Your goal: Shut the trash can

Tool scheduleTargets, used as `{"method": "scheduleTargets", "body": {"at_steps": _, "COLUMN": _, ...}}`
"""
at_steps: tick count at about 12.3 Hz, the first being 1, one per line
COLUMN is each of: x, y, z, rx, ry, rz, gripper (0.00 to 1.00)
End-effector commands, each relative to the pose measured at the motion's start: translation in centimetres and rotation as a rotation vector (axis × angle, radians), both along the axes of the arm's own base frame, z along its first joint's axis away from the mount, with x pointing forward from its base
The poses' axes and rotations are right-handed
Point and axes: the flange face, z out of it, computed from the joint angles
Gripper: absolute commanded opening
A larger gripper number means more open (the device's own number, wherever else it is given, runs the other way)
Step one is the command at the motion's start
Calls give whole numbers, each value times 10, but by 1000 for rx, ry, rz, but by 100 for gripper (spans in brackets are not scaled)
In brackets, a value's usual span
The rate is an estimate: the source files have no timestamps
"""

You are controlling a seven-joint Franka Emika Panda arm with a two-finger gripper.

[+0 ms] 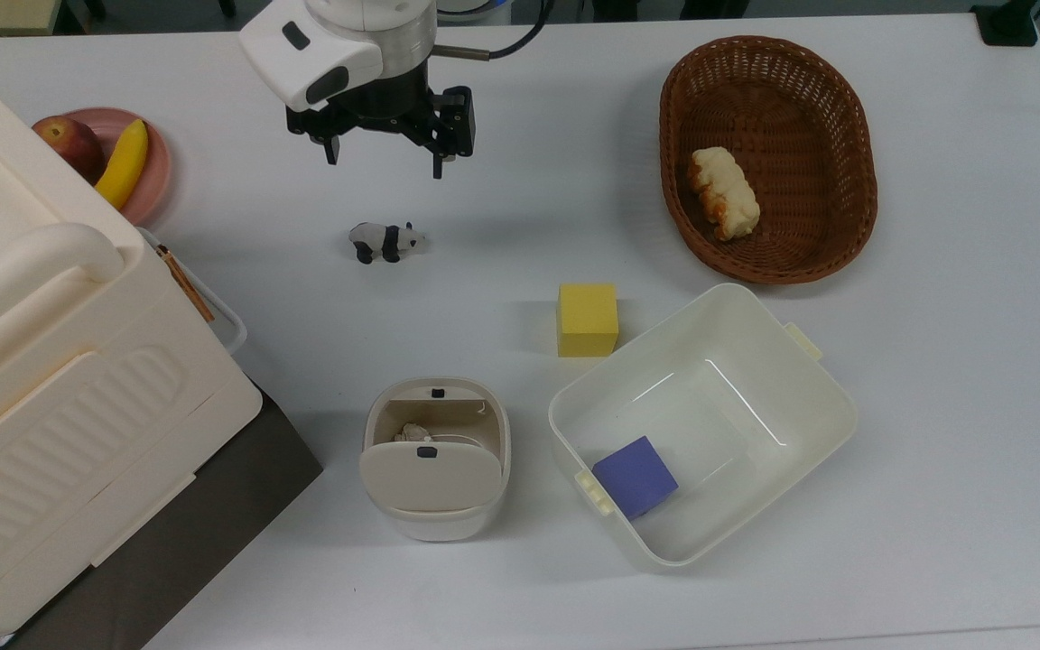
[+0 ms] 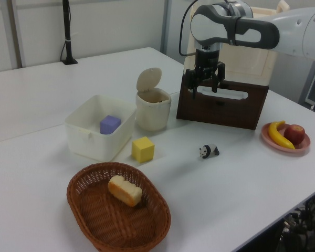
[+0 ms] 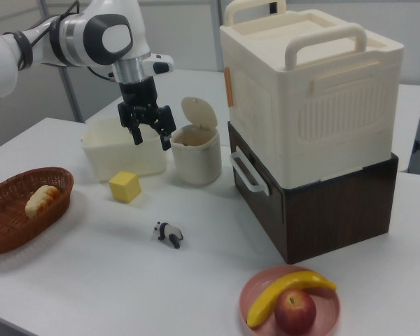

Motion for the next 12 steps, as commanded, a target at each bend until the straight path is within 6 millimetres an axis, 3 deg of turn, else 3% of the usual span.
{"method": "scheduleTargets", "body": {"at_steps": 1, "x": -5, "y": -9, "z": 6, "rx": 19, "ry": -22, "rz": -22, "gripper": 100}}
{"method": "scheduleTargets", "body": {"at_steps": 12, "x": -4, "y": -21, "z": 5, "rx": 20, "ry": -23, "rz": -36, "gripper": 100}}
